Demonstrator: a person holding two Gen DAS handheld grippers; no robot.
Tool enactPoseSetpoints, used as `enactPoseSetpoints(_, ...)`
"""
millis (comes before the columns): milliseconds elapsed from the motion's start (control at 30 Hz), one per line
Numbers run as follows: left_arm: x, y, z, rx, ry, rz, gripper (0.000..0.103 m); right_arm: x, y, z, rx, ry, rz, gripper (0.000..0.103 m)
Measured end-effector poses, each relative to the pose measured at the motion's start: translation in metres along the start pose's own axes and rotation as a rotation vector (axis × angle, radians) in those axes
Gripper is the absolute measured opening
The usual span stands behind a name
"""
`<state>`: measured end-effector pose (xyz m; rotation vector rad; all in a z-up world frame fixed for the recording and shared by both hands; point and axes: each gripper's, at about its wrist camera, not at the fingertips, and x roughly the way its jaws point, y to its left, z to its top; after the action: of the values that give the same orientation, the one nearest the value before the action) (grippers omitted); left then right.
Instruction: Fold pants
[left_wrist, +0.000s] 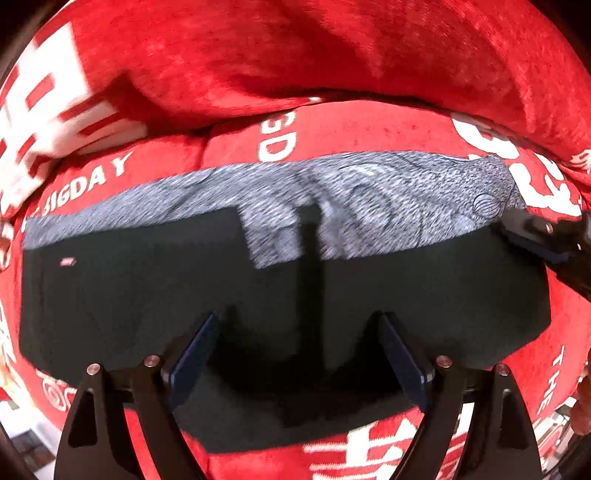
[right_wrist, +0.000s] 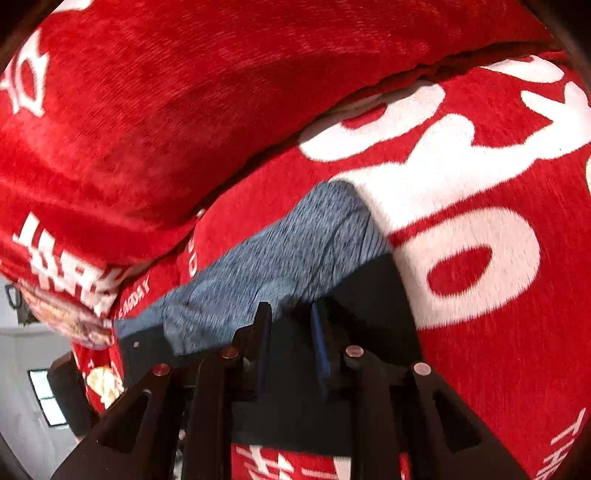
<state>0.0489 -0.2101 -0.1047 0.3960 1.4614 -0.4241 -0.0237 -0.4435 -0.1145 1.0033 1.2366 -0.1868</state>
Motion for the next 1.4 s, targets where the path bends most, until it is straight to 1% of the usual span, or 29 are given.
enactPoseSetpoints(100, -0.008, 0.013, -0.012, -0.034, 0.019, 0.013, 0.089, -0.003, 0.010, -0.013, -0.062, 0.030, -0.045, 0.027)
enactPoseSetpoints(167, -0.012, 0.018, -0.019, -0.047, 0.022, 0.022, 0.089, -0.006, 0.016, -0.025, -0.111, 0.044, -0.058, 0.027)
enactPoseSetpoints(300, -0.021, 0.023, -0.032, -0.089, 0.030, 0.055, 0.089, -0.001, 0.026, -0.049, -0.173, 0.093, -0.068, 0.031)
enactPoseSetpoints(367, -0.026, 0.027, -0.040, -0.110, 0.029, 0.060, 0.089, 0.000, 0.032, -0.057, -0.184, 0.122, -0.059, 0.033)
enactPoseSetpoints(400, -0.028, 0.031, -0.044, -0.122, 0.026, 0.059, 0.089, 0.001, 0.036, -0.060, -0.199, 0.135, -0.058, 0.036)
enactPoseSetpoints(433, -0.029, 0.033, -0.046, -0.128, 0.025, 0.059, 0.089, 0.003, 0.040, -0.062, -0.216, 0.139, -0.066, 0.040)
enactPoseSetpoints(500, -0.029, 0.040, -0.052, -0.139, 0.030, 0.057, 0.089, 0.005, 0.051, -0.069, -0.263, 0.141, -0.092, 0.042)
enactPoseSetpoints(667, -0.024, 0.058, -0.060, -0.142, 0.030, 0.050, 0.089, 0.003, 0.073, -0.083, -0.328, 0.128, -0.124, 0.042)
enactPoseSetpoints(733, -0.026, 0.073, -0.066, -0.155, 0.031, 0.035, 0.089, 0.006, 0.090, -0.091, -0.378, 0.120, -0.144, 0.042)
enactPoseSetpoints(800, -0.028, 0.092, -0.074, -0.168, 0.030, 0.038, 0.089, 0.015, 0.109, -0.099, -0.422, 0.121, -0.148, 0.042)
enactPoseSetpoints(933, -0.030, 0.118, -0.084, -0.154, 0.016, 0.086, 0.089, 0.044, 0.132, -0.110, -0.437, 0.137, -0.168, 0.042)
enactPoseSetpoints(1000, -0.030, 0.133, -0.088, -0.170, 0.022, 0.080, 0.089, 0.067, 0.135, -0.117, -0.426, 0.196, -0.236, 0.042)
enactPoseSetpoints(1033, -0.030, 0.140, -0.090, -0.184, 0.022, 0.071, 0.089, 0.069, 0.140, -0.122, -0.443, 0.171, -0.277, 0.044)
enactPoseSetpoints(1067, -0.031, 0.149, -0.093, -0.200, 0.017, 0.062, 0.089, 0.069, 0.145, -0.126, -0.457, 0.160, -0.292, 0.044)
enactPoseSetpoints(1167, -0.030, 0.164, -0.096, -0.231, 0.014, 0.055, 0.089, 0.068, 0.153, -0.133, -0.494, 0.173, -0.329, 0.044)
enactPoseSetpoints(1267, -0.030, 0.179, -0.100, -0.268, 0.012, 0.038, 0.089, 0.067, 0.156, -0.135, -0.504, 0.193, -0.350, 0.044)
enactPoseSetpoints(1400, -0.031, 0.189, -0.103, -0.283, 0.004, 0.028, 0.089, 0.065, 0.162, -0.139, -0.510, 0.198, -0.374, 0.044)
